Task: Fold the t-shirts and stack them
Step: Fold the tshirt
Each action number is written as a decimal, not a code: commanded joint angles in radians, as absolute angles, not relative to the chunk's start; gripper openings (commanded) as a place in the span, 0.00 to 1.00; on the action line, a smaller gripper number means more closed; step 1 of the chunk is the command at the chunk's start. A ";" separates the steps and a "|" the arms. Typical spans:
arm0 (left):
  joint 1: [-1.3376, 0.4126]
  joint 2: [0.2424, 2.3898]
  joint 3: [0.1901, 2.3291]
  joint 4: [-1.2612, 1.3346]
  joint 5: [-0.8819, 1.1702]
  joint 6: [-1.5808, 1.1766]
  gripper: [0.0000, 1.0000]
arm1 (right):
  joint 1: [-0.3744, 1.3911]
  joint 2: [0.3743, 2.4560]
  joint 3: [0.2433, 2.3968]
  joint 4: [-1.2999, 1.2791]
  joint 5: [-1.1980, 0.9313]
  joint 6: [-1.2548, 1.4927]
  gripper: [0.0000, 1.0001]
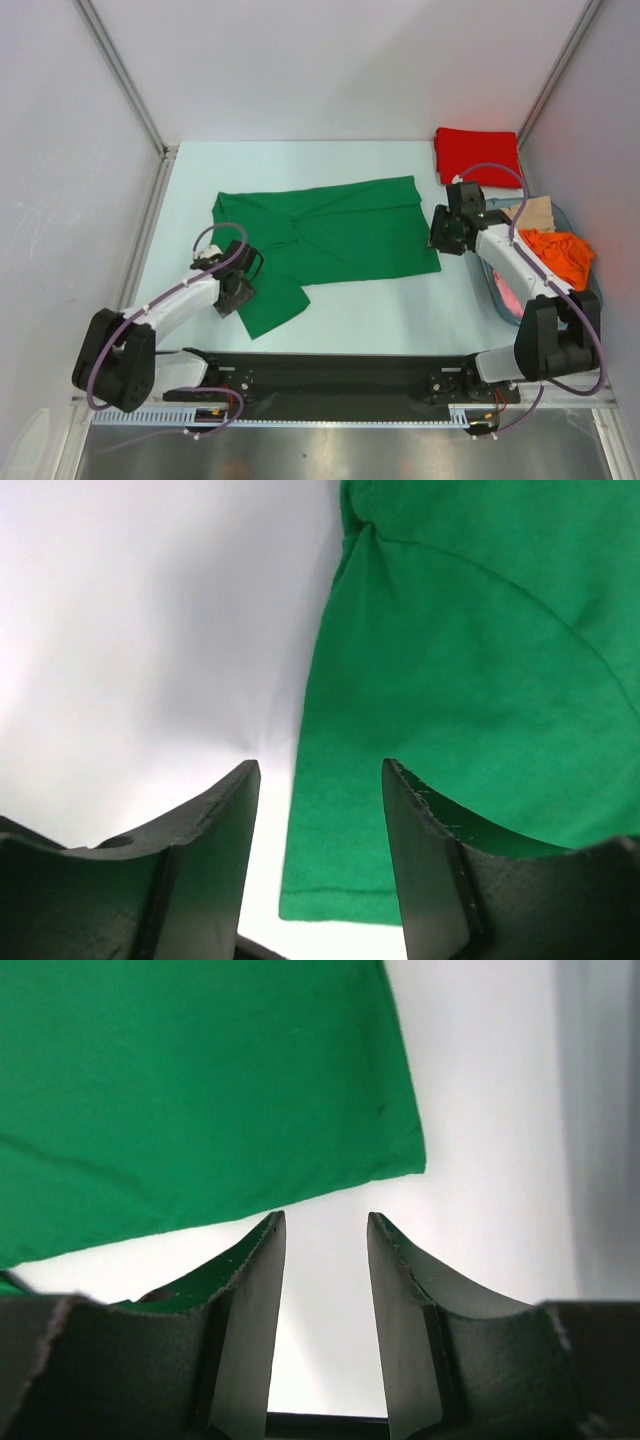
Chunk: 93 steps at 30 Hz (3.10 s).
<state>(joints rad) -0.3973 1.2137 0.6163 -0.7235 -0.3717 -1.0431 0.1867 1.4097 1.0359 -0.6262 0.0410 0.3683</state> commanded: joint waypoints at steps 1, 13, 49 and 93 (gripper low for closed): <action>-0.402 1.268 0.598 -0.674 -0.397 -1.065 0.56 | 0.157 1.362 1.023 -0.638 0.026 0.387 0.43; -0.399 1.310 0.548 -0.653 -0.379 -1.112 0.12 | 0.072 1.324 0.988 -0.681 0.025 0.436 0.42; -0.397 0.951 0.574 -0.646 -0.313 -0.914 0.02 | 0.011 1.489 0.683 -0.245 -0.094 0.678 0.37; -0.143 1.238 0.956 -0.489 -0.259 -0.796 0.04 | -0.026 1.808 1.183 -0.250 -0.271 0.459 0.00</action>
